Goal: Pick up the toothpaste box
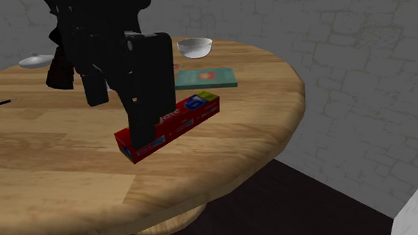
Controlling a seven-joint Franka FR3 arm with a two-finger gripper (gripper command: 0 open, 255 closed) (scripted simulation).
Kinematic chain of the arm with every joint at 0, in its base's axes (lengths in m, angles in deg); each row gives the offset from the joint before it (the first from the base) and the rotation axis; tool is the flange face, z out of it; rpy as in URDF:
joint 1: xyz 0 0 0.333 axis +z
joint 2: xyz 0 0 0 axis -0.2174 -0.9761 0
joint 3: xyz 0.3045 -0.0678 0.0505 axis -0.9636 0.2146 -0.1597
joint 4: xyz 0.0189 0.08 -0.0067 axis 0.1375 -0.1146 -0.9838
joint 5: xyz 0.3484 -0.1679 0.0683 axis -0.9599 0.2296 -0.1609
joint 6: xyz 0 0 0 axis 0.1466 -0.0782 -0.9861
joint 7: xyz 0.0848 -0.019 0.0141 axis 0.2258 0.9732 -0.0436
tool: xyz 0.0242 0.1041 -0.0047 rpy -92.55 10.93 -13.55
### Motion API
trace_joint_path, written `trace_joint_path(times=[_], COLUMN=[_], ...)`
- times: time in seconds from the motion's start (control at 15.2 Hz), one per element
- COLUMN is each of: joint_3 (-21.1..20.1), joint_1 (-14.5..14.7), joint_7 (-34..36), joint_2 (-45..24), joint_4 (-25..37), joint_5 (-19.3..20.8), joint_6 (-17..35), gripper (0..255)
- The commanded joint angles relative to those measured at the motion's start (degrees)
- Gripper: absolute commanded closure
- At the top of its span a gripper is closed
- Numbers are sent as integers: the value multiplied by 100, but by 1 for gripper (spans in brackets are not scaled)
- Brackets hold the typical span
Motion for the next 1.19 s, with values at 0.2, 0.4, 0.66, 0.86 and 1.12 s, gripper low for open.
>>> trace_joint_path(times=[0.2, 0.4, 0.66, 0.86, 1.12], joint_3=[-265, -528, -877, -1131, -1463], joint_1=[145, 280, 437, 538, 648], joint_7=[96, 193, 332, 453, 648], joint_2=[-342, -736, -1334, -1827, -2533], joint_4=[-62, -61, 38, 185, 472], joint_5=[-126, -223, -293, -290, -193], joint_6=[508, 1004, 1637, 2081, 2619], gripper=[0, 0, 0, 0, 0])
